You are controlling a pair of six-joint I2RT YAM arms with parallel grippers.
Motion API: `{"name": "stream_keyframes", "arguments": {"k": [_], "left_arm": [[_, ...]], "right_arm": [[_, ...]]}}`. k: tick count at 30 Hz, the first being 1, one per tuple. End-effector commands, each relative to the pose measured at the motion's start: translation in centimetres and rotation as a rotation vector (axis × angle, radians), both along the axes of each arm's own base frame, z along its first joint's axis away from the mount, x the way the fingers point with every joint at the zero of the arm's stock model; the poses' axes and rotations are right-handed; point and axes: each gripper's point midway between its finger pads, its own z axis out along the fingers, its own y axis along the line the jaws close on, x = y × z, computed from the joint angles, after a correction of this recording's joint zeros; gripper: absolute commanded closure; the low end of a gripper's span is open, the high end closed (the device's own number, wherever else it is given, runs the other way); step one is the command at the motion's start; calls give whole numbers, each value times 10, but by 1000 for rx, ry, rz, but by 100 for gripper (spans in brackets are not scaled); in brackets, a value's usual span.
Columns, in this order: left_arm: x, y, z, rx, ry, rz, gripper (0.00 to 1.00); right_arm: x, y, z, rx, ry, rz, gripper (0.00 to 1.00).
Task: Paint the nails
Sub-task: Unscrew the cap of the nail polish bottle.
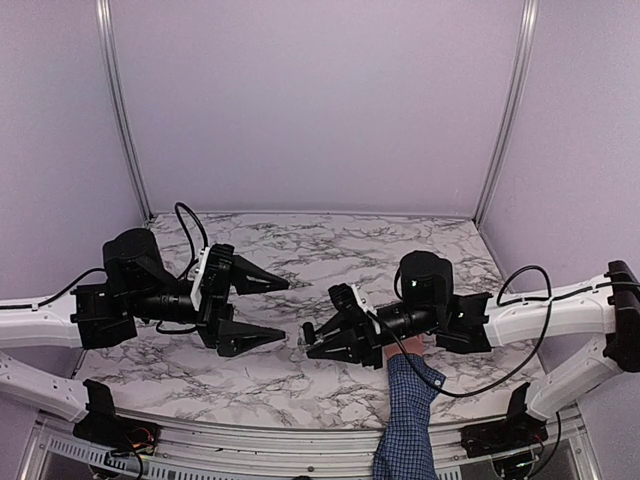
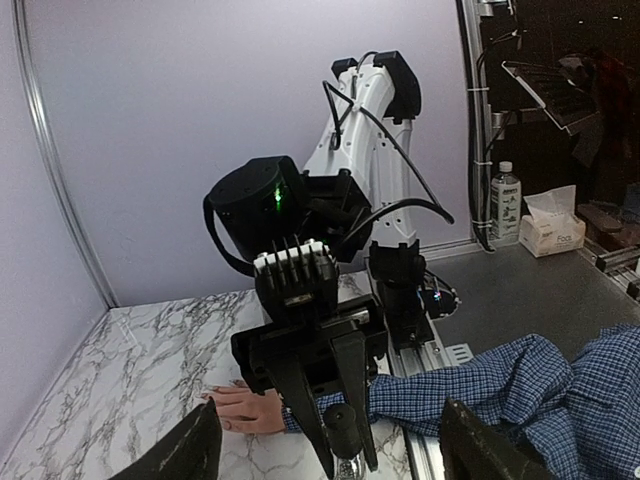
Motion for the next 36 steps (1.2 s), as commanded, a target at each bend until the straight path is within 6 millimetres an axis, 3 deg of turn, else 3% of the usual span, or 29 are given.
{"name": "stream_keyframes", "arguments": {"k": [1, 9, 24, 36], "left_arm": [[-20, -8, -1, 26, 0, -153, 26], [-34, -22, -7, 49, -2, -240, 34], [-52, -42, -11, 67, -11, -327, 60], [-46, -45, -15, 81, 12, -275, 100]], "right_arm": [[-30, -2, 33, 59, 2, 188, 100], [-42, -2, 37, 60, 29, 271, 100], [-47, 2, 38, 64, 61, 317, 100], [-48, 1, 42, 81, 49, 313, 100]]}}
